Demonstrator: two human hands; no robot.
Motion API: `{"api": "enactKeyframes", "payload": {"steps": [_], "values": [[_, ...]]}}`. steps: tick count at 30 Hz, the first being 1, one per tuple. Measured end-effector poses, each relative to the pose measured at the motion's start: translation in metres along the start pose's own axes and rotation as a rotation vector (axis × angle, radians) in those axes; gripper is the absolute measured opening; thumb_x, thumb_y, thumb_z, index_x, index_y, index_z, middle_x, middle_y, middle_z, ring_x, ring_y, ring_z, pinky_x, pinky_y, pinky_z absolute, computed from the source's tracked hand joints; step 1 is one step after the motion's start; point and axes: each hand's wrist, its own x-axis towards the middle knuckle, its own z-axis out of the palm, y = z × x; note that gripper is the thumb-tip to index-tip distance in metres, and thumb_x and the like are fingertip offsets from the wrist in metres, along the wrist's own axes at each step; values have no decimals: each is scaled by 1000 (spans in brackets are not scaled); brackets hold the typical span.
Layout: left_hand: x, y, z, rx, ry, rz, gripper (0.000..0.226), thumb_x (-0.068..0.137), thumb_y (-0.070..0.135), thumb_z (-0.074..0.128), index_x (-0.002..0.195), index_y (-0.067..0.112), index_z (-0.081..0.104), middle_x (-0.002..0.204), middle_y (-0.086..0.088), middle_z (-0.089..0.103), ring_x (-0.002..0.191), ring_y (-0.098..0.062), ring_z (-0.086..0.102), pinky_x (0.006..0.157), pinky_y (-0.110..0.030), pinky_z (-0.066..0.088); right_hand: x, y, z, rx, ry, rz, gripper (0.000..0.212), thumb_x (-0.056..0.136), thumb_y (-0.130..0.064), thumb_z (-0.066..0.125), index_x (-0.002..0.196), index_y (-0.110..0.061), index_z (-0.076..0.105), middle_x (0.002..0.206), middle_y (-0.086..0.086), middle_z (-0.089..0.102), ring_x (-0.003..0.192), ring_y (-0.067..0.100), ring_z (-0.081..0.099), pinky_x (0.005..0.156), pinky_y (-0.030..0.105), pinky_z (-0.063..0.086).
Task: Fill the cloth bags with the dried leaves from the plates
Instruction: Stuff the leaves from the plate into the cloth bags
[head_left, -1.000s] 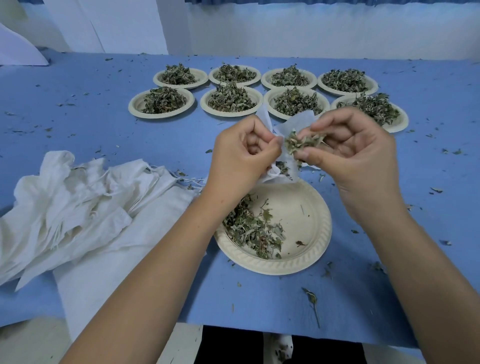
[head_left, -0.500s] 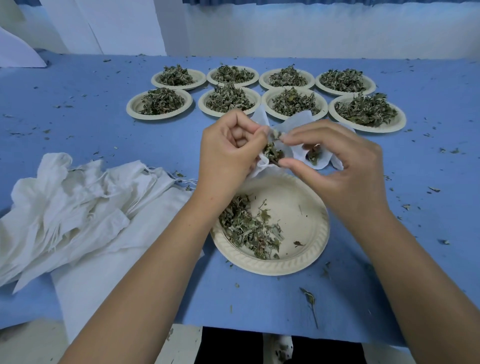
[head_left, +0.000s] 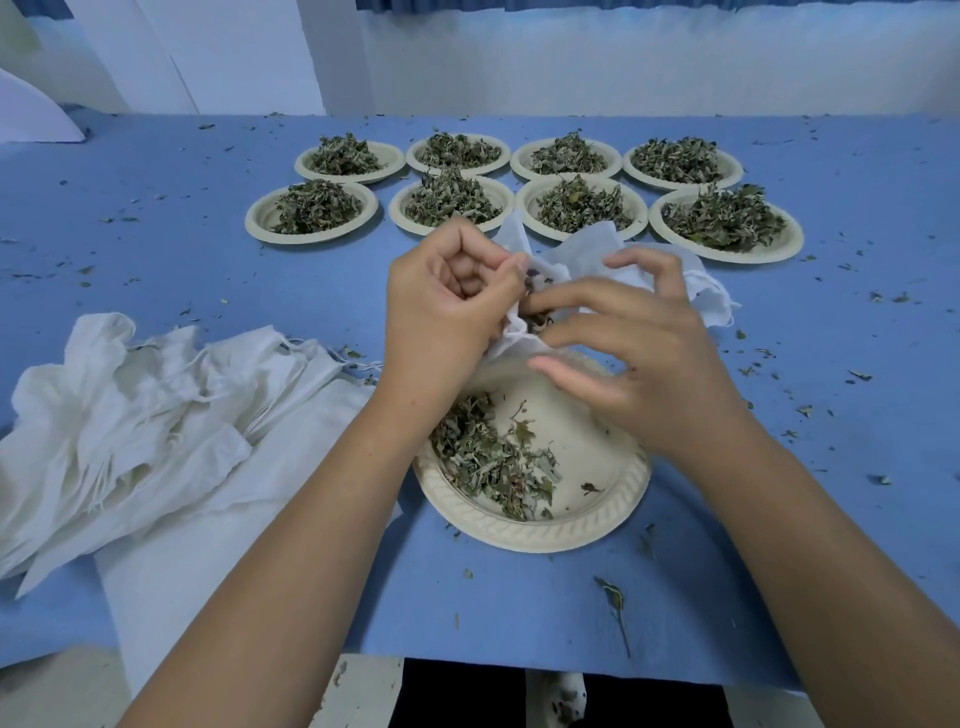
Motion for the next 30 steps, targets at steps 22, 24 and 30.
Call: {"api": "enactKeyframes", "payload": {"steps": [22,24,30], "values": [[6,0,-3,-31,195,-78,26,90,2,63,69,13,53,43,13,46,33,-4,36,36,-16,31,1,-14,-9,723,-531,183,10,82,-15,74,76,-7,70,93,-2,65,90,14,59,84,36,46],[5,0,-2,-24,183,-81,25,91,1,62,70,11,52,43,13,46,33,-3,37,36,-16,32,-3,-15,2,650,-718,148,14,80,-17,76,94,-14,73,110,-8,62,107,7,54,97,27,39],[5,2,-3,-21,177,-75,24,91,1,62,71,10,52,43,13,47,33,-4,38,37,-16,34,-4,-6,5,449,-805,144,40,72,-28,82,110,-26,70,120,-19,56,115,3,44,103,25,32]]}}
